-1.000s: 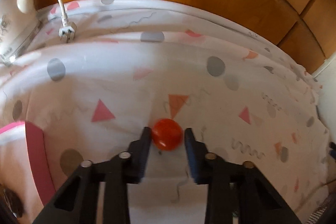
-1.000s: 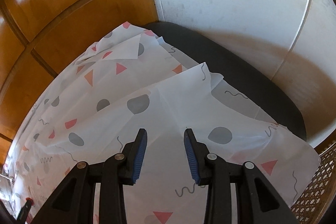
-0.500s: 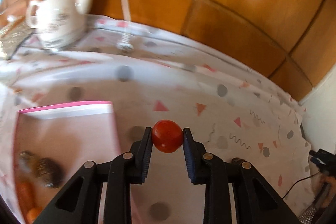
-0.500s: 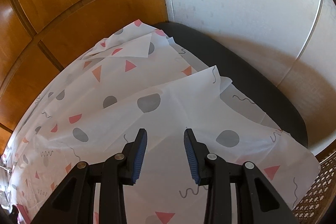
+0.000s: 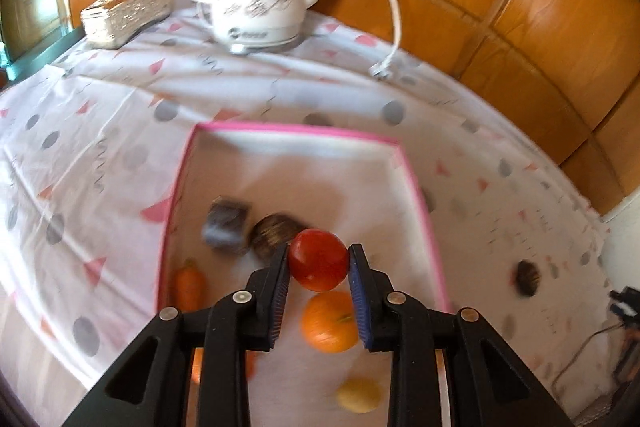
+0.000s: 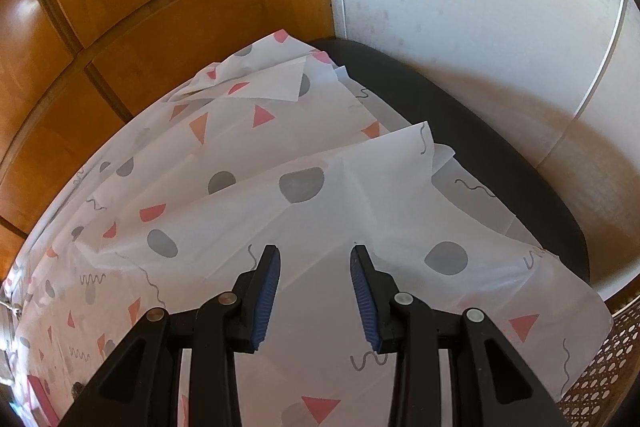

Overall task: Organize fruits
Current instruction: 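Carry the red tomato into the pink tray and open the left gripper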

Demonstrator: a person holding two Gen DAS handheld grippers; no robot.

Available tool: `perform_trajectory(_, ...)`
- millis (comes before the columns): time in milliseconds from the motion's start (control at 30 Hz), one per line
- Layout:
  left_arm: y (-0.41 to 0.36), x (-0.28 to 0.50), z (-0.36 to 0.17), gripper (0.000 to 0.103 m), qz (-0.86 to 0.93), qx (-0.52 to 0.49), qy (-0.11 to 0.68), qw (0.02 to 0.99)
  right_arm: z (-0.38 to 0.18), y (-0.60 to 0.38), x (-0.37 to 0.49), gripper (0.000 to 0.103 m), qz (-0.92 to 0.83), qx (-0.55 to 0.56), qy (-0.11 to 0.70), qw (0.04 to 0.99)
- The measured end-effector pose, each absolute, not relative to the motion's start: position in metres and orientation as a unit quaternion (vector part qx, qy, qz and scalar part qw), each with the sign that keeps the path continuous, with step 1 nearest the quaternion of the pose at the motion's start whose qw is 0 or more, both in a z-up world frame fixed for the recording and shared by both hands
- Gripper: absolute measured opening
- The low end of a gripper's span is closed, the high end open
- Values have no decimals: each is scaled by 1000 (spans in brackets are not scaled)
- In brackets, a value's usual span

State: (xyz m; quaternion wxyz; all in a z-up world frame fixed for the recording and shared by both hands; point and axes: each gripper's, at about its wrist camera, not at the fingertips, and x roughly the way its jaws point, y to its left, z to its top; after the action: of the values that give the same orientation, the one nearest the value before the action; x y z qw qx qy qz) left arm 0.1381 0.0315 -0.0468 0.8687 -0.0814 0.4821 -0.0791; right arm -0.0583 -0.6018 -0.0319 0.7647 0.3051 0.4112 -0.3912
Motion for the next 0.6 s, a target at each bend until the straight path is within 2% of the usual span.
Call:
perform_trajectory(133,37,132,-54,31,-71,-77,480,871,-32,-596,-56,37,-387,298,416,767)
perform_trajectory(233,37,124,-57,45,-66,-69,475,875,-33,-592,-54,37,-384,292,421,768)
perform_trajectory(300,37,120,-55,46,-67,-70,473,876,-34,-591,-52,37,-384,284,425,769)
perform_trajectory(367,35,111,-53,59,-60,-58,468,880,-35,-589,-49,37,-374,285,430,771)
perform_trajectory(400,34,107,-51,62,-56,-53,466,881,-36,-587,-47,37,-366,285,433,773)
perform_trajectory(500,32,94,-48,63,-54,-45,460,885,-36,-579,-39,37,-350,268,441,782)
perform_trajectory(600,30,83,-46,69,-46,-40,456,888,-36,-573,-36,37,-344,256,445,786)
